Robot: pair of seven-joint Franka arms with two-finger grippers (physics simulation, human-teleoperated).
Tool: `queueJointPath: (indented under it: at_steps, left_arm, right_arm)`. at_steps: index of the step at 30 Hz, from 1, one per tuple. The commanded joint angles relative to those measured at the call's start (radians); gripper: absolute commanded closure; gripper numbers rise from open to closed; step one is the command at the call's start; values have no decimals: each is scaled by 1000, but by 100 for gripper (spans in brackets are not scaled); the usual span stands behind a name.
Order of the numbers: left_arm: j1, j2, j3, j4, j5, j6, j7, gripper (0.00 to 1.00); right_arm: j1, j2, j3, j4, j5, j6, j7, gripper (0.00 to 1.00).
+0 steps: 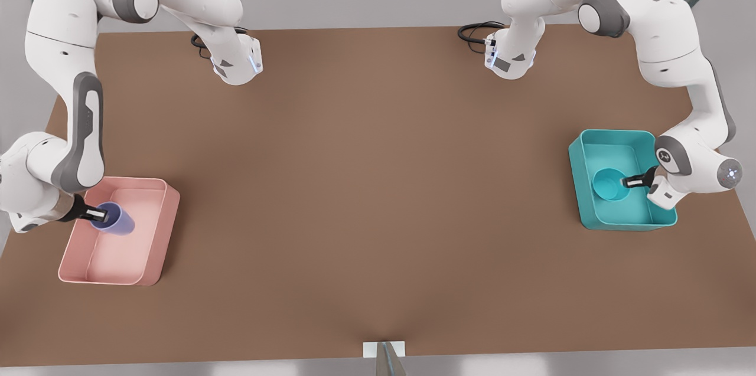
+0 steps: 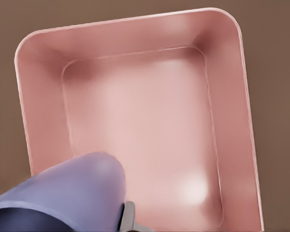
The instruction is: Put the bowls and cups in different boxes
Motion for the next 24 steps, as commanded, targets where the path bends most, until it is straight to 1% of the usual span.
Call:
queueJointPath:
  at_steps: [1,2,3,4,5,6,7,8,9,10,11,14,15,18,20,21,22,23,24]
  left_arm:
    - [2,-24,-1,4,7,19,78,0]
    - [2,-81,9,21,31,-61,79,0]
    - [-1,-118,13,47,104,-122,75,0]
    - [-21,-190,12,76,157,-251,79,0]
    - [-99,-279,-30,90,203,-375,46,0]
    - [-123,-312,-164,151,246,-478,-162,0]
    - [-123,-312,-310,254,232,-570,-263,0]
    - [-123,-312,-372,331,232,-616,-264,0]
    - [-123,-314,-398,368,231,-616,-264,0]
    - [-124,-314,-416,400,234,-618,-264,0]
    - [-124,-300,-419,420,237,-618,-264,0]
    - [-132,-302,-418,435,231,-630,-260,0]
    - [-124,-302,-450,437,232,-671,-258,0]
    - [-123,-303,-505,439,237,-714,-260,0]
    - [-123,-319,-505,439,234,-717,-260,0]
    - [-123,-319,-505,439,234,-716,-261,0]
    - [-126,-319,-505,439,236,-713,-261,0]
    - [-126,-319,-510,439,234,-714,-263,0]
    - [-123,-320,-513,439,234,-716,-263,0]
  right_arm:
    - [-9,62,-1,19,20,-2,-322,79]
    - [-9,93,-1,19,20,47,-318,79]
    - [-7,110,-1,19,21,73,-318,79]
    - [-7,130,-1,20,21,93,-315,79]
    - [-6,145,-1,20,21,115,-313,79]
    - [-4,154,-1,22,26,127,-313,79]
    - [-2,168,-1,28,29,129,-313,79]
    - [-4,179,-1,34,29,130,-313,79]
    - [-4,182,-1,37,29,130,-313,79]
    - [-2,188,1,37,27,130,-313,63]
    - [-4,194,1,39,26,130,-315,0]
    - [-1,174,7,39,26,113,-318,0]
    - [-1,156,10,39,26,83,-318,0]
    - [4,43,18,36,24,-80,-322,0]
    - [13,-45,21,37,21,-169,-328,0]
    - [24,-96,36,42,23,-213,-312,1]
    - [73,-113,39,88,23,-256,-188,1]
    - [137,-103,39,171,26,-357,19,0]
    - [183,-108,39,197,12,-378,159,0]
